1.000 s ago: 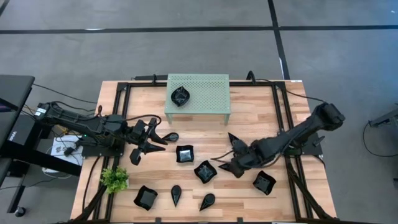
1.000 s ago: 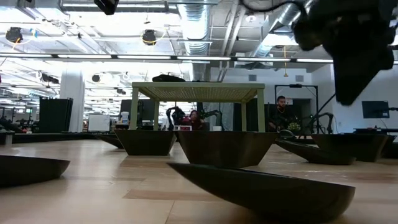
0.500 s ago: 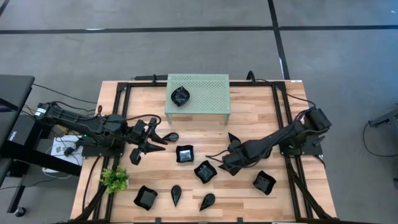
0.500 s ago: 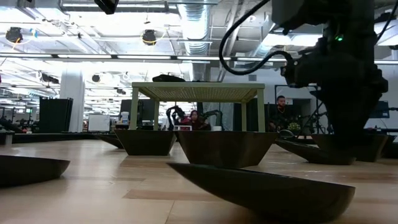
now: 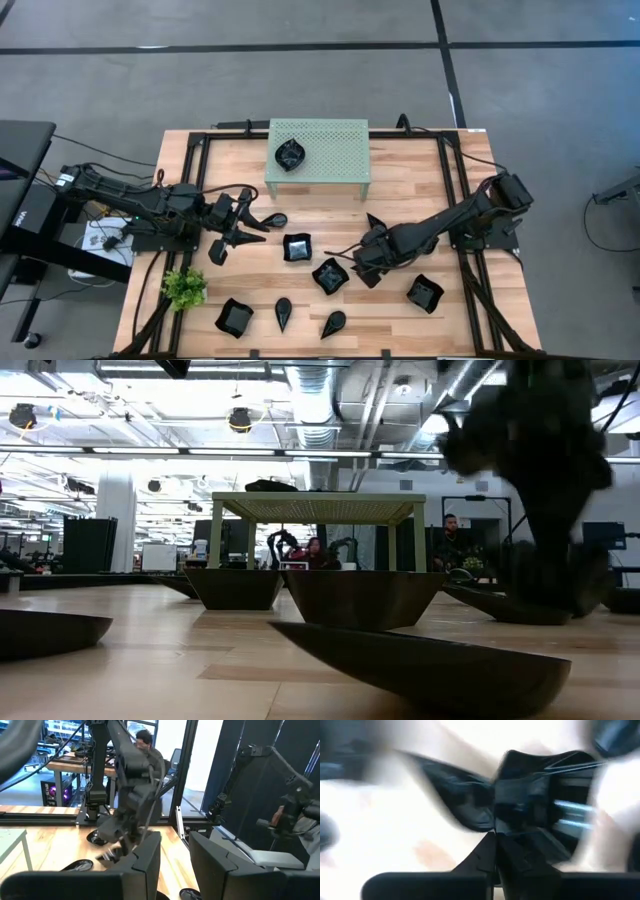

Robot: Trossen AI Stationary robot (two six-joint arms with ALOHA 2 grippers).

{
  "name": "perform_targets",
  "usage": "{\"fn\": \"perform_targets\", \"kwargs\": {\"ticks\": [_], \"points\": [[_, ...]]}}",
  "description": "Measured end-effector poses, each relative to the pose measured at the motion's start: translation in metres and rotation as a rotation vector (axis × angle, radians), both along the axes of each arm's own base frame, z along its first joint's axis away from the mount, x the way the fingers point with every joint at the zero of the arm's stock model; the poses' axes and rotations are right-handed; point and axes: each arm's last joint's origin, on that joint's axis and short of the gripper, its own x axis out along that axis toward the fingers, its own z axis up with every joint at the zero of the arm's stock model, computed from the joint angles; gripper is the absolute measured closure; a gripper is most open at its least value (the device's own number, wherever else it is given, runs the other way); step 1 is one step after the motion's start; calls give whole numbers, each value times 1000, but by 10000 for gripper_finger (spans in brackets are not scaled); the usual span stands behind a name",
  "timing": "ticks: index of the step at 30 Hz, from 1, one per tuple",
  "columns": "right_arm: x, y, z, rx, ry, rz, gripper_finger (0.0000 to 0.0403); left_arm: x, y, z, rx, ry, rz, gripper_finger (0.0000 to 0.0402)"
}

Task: Pick & Place Mini shaped plates
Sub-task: Put the distorted square plate on the shelf

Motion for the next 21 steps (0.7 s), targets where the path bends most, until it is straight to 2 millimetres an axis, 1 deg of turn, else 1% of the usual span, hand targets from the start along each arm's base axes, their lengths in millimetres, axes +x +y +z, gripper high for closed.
{"fn": "perform_targets", "kwargs": {"ticks": [2,3,6,7,11,14,16,19,21], "points": [[10,7,18,1,-75,71,399,0,0,0,-1,-2,0,298],[13,9,29,-27,-103,94,398,0,0,0,-1,-4,0,298],[20,12,60,-152,-192,139,400,0,0,1,-2,-6,0,298],[23,12,68,-202,-228,177,401,0,0,1,-2,-6,0,298],[33,15,96,-417,-355,457,399,0,0,1,-2,-7,0,298],[42,15,104,-518,-432,653,401,0,0,1,-2,-6,0,298],[49,12,106,-565,-470,734,400,0,0,1,-2,-6,0,298],[58,0,111,-669,-497,760,399,0,0,1,-2,-6,0,298],[64,-15,112,-756,-466,776,400,0,0,1,-2,-6,0,298]]}}
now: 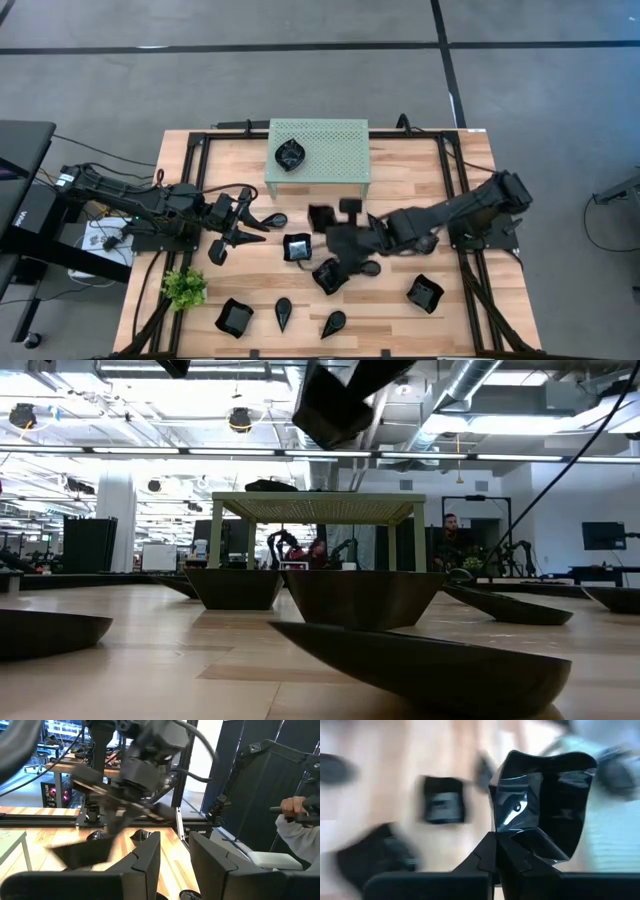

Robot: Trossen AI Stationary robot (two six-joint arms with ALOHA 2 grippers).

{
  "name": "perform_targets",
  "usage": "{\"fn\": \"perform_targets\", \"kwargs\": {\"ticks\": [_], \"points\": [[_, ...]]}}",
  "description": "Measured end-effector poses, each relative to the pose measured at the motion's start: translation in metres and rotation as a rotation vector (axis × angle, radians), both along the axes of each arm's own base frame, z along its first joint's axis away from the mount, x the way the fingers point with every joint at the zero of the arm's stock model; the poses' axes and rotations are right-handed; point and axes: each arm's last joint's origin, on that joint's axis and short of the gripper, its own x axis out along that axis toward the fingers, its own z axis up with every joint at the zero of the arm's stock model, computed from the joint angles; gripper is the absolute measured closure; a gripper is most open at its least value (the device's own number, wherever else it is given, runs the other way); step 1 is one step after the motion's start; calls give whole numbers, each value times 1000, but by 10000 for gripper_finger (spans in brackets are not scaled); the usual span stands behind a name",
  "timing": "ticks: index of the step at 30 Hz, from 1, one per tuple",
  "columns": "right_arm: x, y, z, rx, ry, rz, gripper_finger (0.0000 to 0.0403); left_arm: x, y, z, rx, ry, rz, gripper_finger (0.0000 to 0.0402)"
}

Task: Pick & Place Mini shaped plates
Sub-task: Put the distorted square plate on the shelf, then stack the distorted square plate on top of the other distorted square plate on the shelf

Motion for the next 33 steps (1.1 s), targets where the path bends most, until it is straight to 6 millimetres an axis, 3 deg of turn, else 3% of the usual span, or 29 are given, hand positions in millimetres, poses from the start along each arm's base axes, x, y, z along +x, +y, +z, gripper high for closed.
{"fn": "perform_targets", "kwargs": {"ticks": [5,10,14,22,29,33], "points": [[13,-54,4,-205,14,-86,401,0,0,0,0,0,0,298],[30,-118,-12,-208,71,-143,394,0,0,0,0,0,0,298],[27,-151,-12,-149,82,-175,397,0,0,0,0,1,0,298],[21,-169,-16,-89,136,-145,388,0,0,-1,1,4,0,298],[25,-177,-18,-82,102,-178,332,0,0,-1,2,8,0,298],[24,-168,-15,-54,79,-190,304,0,0,-1,3,9,0,298]]}}
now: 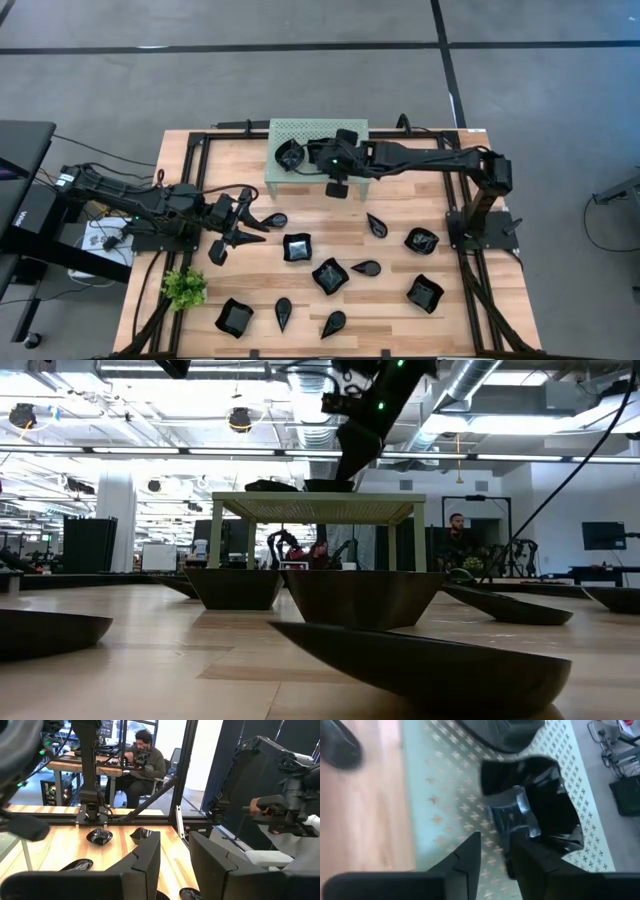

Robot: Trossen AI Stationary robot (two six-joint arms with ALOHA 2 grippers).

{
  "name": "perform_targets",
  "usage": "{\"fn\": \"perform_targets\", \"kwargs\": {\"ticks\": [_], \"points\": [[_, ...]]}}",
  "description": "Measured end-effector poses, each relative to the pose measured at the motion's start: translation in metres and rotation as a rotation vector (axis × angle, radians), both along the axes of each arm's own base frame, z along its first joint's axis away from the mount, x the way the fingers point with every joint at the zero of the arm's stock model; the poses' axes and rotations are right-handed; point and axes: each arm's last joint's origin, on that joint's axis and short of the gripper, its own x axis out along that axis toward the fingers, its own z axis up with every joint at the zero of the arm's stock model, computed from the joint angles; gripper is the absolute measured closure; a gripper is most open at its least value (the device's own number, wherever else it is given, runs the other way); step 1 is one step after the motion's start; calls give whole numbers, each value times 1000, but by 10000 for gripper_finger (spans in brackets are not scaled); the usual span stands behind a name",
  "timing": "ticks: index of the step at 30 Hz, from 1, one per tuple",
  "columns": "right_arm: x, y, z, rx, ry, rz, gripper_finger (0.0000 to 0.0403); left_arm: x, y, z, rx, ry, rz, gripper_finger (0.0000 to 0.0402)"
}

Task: Pick & Place Mini shaped plates
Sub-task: Stack the distorted square plate on top of the other distorted square plate on the shelf

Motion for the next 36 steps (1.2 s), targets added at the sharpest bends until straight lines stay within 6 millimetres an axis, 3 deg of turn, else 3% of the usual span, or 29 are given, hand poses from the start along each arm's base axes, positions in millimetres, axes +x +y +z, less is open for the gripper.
{"fn": "perform_targets", "kwargs": {"ticks": [6,10,14,18,22,26,30,36], "points": [[-1,42,22,45,-46,53,278,0,0,-1,3,9,0,298],[-1,87,39,98,-91,114,265,0,0,-1,3,12,0,298],[-6,135,34,165,-99,177,260,2,0,-2,5,18,0,298],[-15,182,15,305,-90,167,263,4,-1,-4,8,30,0,298],[-17,224,-20,426,-77,104,270,7,-2,-8,13,48,0,298],[-17,256,-55,441,85,246,273,10,-3,-10,16,59,0,298],[-13,267,-82,393,171,305,269,11,-3,-10,16,59,0,298],[-4,261,-110,366,244,274,259,10,-3,-6,7,25,0,298]]}}
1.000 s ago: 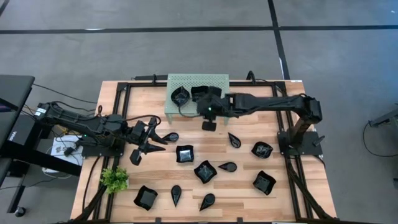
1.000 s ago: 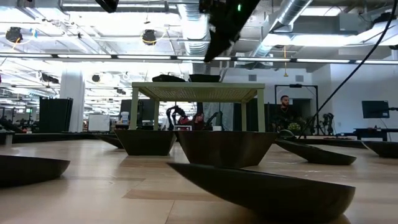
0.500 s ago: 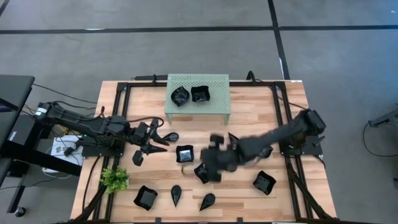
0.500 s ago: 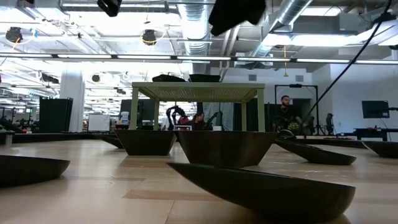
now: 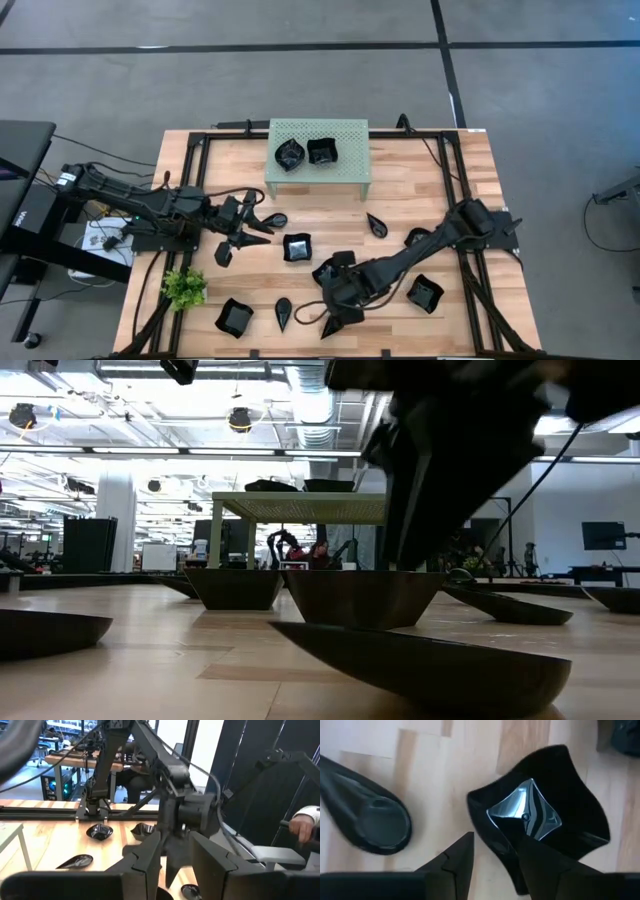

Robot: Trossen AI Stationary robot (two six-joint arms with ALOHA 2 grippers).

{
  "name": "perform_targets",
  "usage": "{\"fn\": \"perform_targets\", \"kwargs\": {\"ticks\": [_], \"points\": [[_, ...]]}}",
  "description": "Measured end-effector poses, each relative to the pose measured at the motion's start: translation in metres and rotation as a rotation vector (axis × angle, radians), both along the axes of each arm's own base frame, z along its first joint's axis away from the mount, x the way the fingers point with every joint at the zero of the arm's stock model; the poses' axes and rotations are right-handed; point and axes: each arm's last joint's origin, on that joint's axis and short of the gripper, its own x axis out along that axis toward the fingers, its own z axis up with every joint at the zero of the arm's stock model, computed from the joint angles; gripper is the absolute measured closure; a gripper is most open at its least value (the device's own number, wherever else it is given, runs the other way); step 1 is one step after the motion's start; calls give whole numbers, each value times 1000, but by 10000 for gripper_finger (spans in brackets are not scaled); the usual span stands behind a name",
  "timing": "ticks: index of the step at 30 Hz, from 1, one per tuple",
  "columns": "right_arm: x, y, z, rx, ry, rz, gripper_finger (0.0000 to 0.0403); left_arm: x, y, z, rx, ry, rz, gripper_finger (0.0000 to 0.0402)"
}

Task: Pick & Place Mini shaped plates
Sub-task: Stack the distorted square plate on top of the other distorted square plate on the shelf

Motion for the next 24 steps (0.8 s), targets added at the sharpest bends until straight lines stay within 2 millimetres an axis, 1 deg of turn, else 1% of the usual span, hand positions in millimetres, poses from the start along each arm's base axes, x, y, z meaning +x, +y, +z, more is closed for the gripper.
{"fn": "perform_targets", "kwargs": {"ticks": [4,7,11,14,18,24], "points": [[1,-5,-1,-11,20,-10,265,0,0,1,-1,-5,0,298],[2,-9,-1,-15,23,-19,279,0,0,1,-3,-10,0,298],[3,-12,-1,24,49,-5,303,0,0,2,-4,-15,0,298],[4,-12,-1,24,37,-2,309,0,0,2,-4,-17,0,298],[5,-12,2,11,13,-5,300,0,0,2,-6,-22,0,298],[3,-9,-1,-13,29,42,263,0,0,2,-6,-24,0,298]]}}
